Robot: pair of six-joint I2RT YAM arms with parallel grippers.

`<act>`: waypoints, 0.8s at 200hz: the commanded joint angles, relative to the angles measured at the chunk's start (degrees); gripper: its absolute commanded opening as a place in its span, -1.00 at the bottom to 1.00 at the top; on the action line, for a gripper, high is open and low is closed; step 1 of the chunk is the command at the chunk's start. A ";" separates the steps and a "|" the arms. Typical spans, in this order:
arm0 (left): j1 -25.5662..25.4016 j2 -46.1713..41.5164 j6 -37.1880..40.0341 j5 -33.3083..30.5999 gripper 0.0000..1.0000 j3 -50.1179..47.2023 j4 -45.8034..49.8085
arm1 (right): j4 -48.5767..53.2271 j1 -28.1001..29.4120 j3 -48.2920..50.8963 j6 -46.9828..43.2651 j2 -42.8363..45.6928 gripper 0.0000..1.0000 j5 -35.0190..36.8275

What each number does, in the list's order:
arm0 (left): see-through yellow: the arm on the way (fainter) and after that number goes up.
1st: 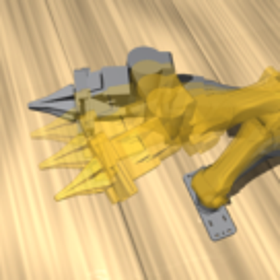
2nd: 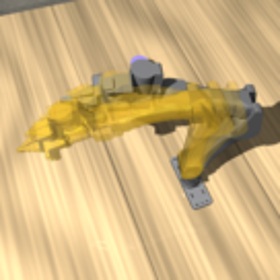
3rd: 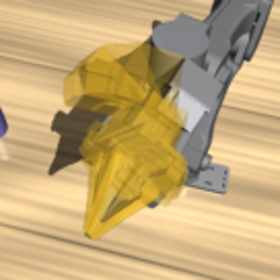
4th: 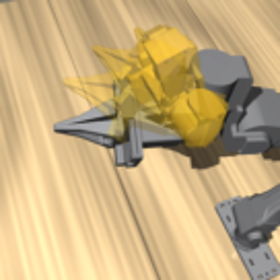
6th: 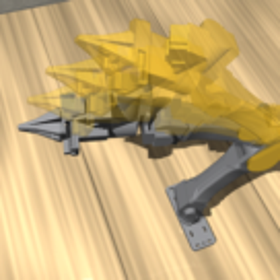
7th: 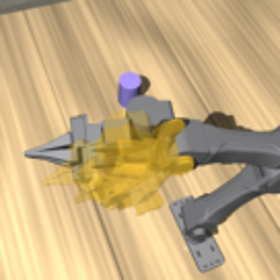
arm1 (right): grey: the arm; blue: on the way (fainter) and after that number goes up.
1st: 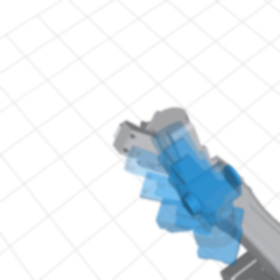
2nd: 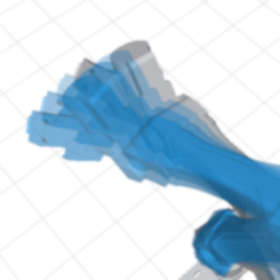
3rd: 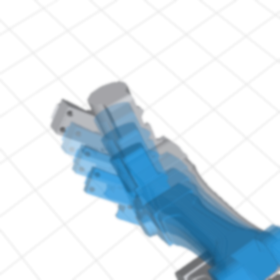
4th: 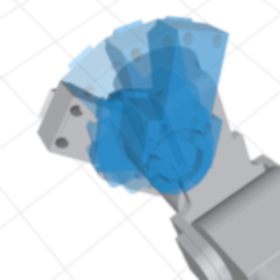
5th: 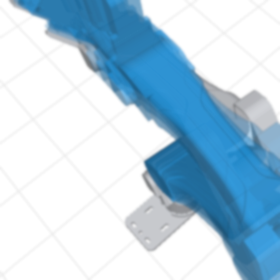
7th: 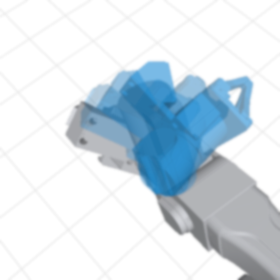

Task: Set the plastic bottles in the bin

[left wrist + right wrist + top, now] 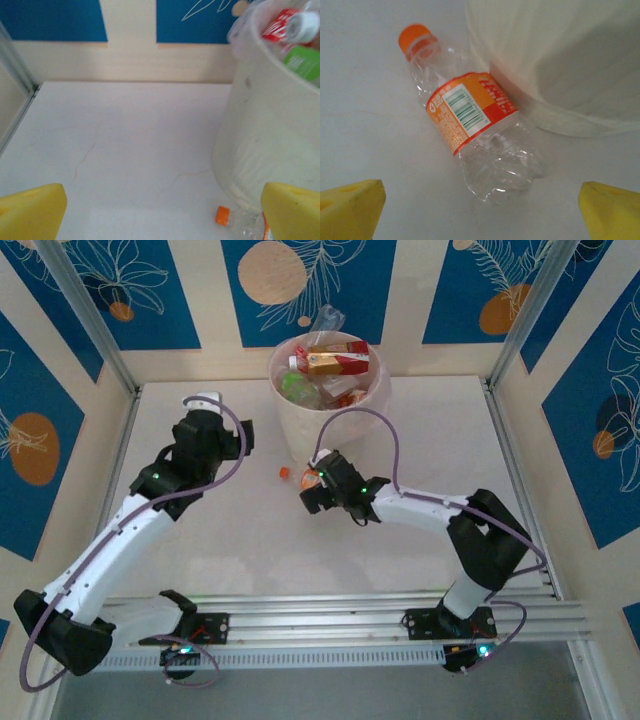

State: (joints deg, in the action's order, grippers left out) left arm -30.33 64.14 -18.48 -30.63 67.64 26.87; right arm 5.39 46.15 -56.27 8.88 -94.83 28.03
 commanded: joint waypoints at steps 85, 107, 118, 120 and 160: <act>2.81 -4.47 -4.10 -2.32 0.99 -3.04 2.70 | -2.04 0.67 -7.95 -4.10 -10.31 0.99 0.55; 3.08 -4.29 -4.29 -1.81 0.99 -3.47 2.36 | -0.88 1.20 -9.05 -5.07 -12.49 0.97 0.82; 3.33 -3.97 -4.37 -1.81 0.99 -3.56 2.22 | -0.15 1.90 -9.66 -5.64 -13.35 0.93 1.17; 3.41 -3.90 -4.41 -1.78 0.99 -3.59 2.26 | -0.01 2.03 -9.72 -5.70 -13.50 0.93 1.22; 6.89 -1.11 -6.56 1.86 0.99 -3.64 3.99 | 2.07 5.06 -10.30 -5.66 -13.27 0.83 2.45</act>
State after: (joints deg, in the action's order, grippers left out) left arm -26.35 61.14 -22.65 -31.38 64.71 28.99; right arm 5.23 49.54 -64.73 3.95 -108.25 29.15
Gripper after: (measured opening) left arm 0.995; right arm 0.924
